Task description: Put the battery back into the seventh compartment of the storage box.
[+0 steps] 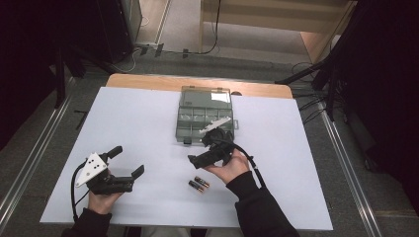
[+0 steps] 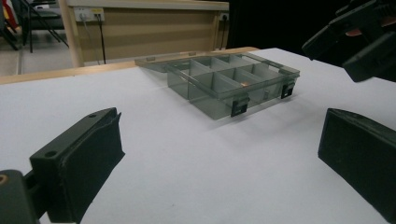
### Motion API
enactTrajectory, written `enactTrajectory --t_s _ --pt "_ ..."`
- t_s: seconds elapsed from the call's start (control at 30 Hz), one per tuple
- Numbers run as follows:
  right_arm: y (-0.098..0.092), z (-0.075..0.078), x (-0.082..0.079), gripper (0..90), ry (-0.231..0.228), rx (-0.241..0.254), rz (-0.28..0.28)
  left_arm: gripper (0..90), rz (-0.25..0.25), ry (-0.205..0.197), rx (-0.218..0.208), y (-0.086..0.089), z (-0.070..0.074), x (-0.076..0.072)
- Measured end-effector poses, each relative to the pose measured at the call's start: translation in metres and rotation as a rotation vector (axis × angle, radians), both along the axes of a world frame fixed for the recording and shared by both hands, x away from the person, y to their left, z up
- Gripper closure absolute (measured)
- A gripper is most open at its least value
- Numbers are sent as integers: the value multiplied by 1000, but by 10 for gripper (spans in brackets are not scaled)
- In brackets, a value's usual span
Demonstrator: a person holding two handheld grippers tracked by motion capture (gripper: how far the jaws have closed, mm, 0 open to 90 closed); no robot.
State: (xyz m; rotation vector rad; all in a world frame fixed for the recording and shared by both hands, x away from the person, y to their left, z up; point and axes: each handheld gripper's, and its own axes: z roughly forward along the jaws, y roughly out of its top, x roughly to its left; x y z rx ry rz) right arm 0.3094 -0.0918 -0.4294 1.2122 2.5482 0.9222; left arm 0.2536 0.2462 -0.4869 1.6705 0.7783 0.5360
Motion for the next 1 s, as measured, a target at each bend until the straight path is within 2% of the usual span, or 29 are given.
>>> enactTrajectory --t_s 0.2,0.33,0.47,0.53,0.67,0.83,0.87,0.9,1.0 --pt "8 -9 -7 0 44 -97 71 0 0 0 1 0 0 0" --pt "10 -18 -9 0 100 -176 117 0 -1 3 0 0 0 0" --pt "11 -24 -12 10 125 -215 142 0 0 1 2 0 0 0" --pt "12 -25 -13 96 135 -227 162 0 1 1 2 0 0 0" --pt "14 -29 -17 261 185 -252 195 0 1 4 -3 0 0 0" --pt "17 -34 -19 405 199 -281 222 0 0 2 -1 0 0 0" --pt "17 -34 -19 405 199 -281 222 0 0 2 -1 0 0 0" --pt "17 -35 -19 457 210 -291 231 0 0 2 2 0 0 0" --pt "18 -37 -19 514 231 -298 241 0 2 2 -1 0 0 0"
